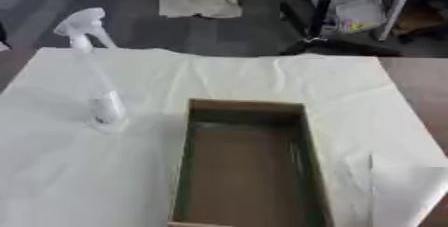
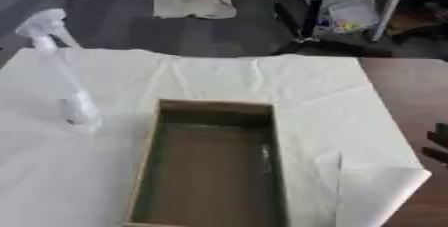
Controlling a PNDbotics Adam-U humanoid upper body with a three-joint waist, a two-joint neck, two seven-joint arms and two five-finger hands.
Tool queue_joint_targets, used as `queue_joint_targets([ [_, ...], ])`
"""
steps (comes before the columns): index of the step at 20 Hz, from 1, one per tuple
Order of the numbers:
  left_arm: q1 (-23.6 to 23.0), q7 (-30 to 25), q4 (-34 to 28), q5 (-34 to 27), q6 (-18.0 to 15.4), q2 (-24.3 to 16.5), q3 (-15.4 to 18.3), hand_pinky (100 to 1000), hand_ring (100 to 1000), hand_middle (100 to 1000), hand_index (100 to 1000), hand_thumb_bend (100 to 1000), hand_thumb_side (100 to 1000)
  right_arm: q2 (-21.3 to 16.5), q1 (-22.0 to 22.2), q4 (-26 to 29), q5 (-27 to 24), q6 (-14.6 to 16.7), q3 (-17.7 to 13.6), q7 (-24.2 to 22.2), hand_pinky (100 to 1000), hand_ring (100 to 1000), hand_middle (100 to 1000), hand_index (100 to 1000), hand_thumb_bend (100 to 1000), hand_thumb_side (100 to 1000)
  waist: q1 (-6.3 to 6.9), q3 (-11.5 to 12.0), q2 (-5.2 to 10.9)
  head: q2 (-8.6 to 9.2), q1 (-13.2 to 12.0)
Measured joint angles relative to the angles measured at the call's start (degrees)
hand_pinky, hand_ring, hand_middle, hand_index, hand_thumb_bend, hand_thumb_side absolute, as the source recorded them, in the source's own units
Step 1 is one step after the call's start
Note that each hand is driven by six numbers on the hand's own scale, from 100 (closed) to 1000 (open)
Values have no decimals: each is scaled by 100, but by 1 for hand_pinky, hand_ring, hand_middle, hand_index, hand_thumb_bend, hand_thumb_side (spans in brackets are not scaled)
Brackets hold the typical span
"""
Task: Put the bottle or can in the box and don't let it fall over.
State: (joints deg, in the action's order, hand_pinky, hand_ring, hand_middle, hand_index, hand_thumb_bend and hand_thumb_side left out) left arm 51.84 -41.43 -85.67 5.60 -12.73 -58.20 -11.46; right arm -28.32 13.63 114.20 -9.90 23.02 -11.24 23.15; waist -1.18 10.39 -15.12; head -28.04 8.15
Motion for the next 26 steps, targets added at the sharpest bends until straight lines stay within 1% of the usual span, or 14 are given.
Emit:
queue_joint_targets([
  [8,368,-58,411,234,-116,337,-91,863,779,780,849,100,615,19,-101,-1,4,-63,26,-23,740,809,802,743,100,727,28,-63,-71,11,-125],
  [11,494,-69,536,290,-146,431,-103,863,778,780,848,100,617,33,-139,-1,5,-79,40,-34,740,810,802,742,100,734,44,-91,-93,57,-170],
  [13,529,-70,606,318,-164,480,-103,864,778,780,848,100,618,37,-154,-1,5,-93,52,-43,740,810,803,742,100,735,57,-108,-114,64,-200],
  [19,683,-70,819,418,-185,637,-102,864,779,780,849,100,617,42,-240,-2,5,-128,76,-55,741,810,804,742,100,737,69,-208,-183,157,-303],
  [23,794,-59,880,505,-217,679,-95,861,780,782,852,100,598,104,-249,-3,9,-148,89,-70,741,810,804,742,100,742,69,-223,-213,160,-306],
  [26,864,-30,887,576,-206,678,-23,861,780,782,853,100,583,146,-249,-10,26,-178,106,-72,741,810,805,741,100,746,71,-212,-219,160,-300],
])
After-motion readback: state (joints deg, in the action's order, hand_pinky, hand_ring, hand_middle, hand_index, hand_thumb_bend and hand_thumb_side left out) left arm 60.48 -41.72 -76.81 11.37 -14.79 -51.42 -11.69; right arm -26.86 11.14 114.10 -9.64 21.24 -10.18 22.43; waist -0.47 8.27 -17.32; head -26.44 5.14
